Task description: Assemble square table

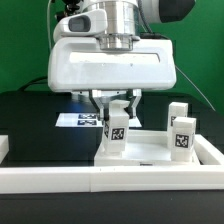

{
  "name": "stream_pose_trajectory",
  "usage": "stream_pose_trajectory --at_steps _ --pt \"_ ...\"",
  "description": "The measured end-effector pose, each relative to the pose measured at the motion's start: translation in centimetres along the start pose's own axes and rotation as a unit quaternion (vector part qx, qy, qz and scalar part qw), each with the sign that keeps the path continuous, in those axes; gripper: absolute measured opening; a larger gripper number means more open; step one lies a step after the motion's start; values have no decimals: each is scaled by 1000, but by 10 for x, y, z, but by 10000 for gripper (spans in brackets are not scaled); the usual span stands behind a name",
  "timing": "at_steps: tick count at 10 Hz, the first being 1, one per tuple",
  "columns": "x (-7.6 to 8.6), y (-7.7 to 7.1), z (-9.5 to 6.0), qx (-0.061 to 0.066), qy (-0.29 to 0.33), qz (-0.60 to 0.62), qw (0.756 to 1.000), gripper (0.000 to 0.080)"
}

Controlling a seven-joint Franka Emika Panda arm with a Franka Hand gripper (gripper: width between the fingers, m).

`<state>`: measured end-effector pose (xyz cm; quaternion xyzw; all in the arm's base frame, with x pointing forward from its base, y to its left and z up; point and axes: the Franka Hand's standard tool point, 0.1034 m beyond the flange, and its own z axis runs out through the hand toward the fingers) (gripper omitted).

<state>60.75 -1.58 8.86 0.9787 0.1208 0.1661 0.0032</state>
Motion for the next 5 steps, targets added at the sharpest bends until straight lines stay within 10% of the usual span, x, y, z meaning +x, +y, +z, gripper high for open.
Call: stream_pose_trajectory --at_steps 5 --pt "-5 9 -2 -34 32 1 999 290"
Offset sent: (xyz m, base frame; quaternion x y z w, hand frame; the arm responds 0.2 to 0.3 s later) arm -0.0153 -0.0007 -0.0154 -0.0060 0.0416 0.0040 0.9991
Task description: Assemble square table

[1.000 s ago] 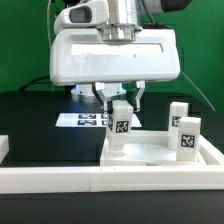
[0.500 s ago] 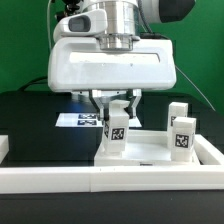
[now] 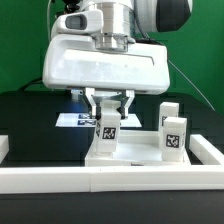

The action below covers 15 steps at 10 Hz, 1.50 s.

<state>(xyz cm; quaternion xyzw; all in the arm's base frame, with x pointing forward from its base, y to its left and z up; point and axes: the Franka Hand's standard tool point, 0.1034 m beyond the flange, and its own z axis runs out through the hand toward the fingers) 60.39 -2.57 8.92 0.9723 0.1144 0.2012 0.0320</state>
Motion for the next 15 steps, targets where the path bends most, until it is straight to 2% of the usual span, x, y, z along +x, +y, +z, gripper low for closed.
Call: stream_pose_trajectory --at_steps 1,2,3,4,5,7,11,12,14,15 --pt "0 0 0 0 0 0 1000 290" --pt "0 0 0 0 0 0 1000 476" --pt "0 0 0 0 0 0 1000 589" --pt "0 0 0 0 0 0 1000 589" --pt "0 0 0 0 0 0 1000 637" --pt "0 1 0 0 -1 1 1000 646" --pt "7 3 -18 20 -16 15 1000 648" --pt "7 0 -17 25 -22 17 999 648" --pt "5 1 -16 25 -23 18 999 648" --pt "-1 -6 -12 48 -63 28 996 648"
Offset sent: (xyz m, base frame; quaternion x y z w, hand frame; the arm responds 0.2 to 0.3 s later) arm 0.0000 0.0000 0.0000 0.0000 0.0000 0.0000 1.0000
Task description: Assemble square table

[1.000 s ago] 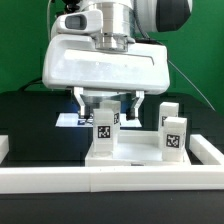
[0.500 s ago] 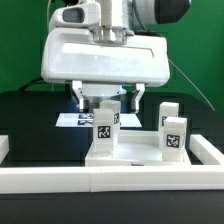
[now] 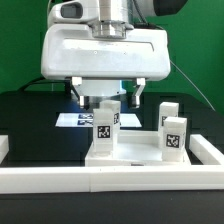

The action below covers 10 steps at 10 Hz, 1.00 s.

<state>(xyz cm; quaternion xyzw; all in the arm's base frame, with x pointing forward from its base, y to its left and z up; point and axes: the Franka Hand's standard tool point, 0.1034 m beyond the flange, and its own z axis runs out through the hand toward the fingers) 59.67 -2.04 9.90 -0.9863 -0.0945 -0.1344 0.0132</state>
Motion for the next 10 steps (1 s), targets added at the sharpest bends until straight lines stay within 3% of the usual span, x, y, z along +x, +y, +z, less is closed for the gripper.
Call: stream_pose_trajectory --at_steps 1,3,5,10 --pt "0 2 2 11 -39 -5 999 648" --pt "2 10 5 18 -84 -7 996 648" --pt "-2 5 9 32 -150 -8 988 648" --pt "-2 14 13 28 -143 -6 989 637"
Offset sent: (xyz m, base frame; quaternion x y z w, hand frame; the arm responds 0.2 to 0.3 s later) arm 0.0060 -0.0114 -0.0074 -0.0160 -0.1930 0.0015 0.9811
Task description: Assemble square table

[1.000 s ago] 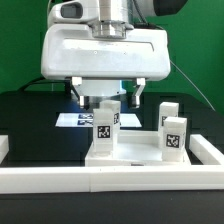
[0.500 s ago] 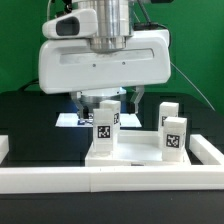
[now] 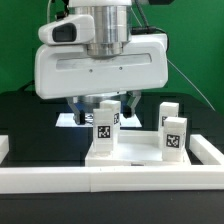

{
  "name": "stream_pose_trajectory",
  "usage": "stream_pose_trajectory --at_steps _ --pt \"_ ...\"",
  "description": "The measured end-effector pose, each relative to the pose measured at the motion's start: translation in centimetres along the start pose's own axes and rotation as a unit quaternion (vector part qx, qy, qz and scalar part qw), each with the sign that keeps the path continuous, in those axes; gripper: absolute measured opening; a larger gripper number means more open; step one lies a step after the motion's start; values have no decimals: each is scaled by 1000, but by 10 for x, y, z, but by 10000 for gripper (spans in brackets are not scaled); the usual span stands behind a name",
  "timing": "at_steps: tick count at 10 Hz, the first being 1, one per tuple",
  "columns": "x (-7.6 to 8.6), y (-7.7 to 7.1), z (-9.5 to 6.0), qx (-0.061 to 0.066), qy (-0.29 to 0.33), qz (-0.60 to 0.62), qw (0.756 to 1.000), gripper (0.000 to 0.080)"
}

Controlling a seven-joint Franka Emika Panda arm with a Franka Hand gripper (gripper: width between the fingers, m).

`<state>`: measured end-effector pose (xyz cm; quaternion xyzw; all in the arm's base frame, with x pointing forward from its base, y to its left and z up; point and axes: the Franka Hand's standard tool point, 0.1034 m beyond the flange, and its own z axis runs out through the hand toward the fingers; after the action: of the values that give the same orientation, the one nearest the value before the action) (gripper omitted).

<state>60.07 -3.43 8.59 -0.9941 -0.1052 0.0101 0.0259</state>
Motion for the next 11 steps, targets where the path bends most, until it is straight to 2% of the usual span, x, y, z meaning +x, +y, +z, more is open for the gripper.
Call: stream_pose_trajectory --at_steps 1,2,3,4,8,11 --pt "0 2 0 0 0 1 1000 637" --pt "0 1 0 0 0 0 1000 439" --pt "1 0 0 0 2 1 1000 439" --pt "2 -1 0 -2 5 0 1000 288" --pt "2 -1 0 -1 5 16 1000 288" --pt "2 -5 1 0 6 172 985 288"
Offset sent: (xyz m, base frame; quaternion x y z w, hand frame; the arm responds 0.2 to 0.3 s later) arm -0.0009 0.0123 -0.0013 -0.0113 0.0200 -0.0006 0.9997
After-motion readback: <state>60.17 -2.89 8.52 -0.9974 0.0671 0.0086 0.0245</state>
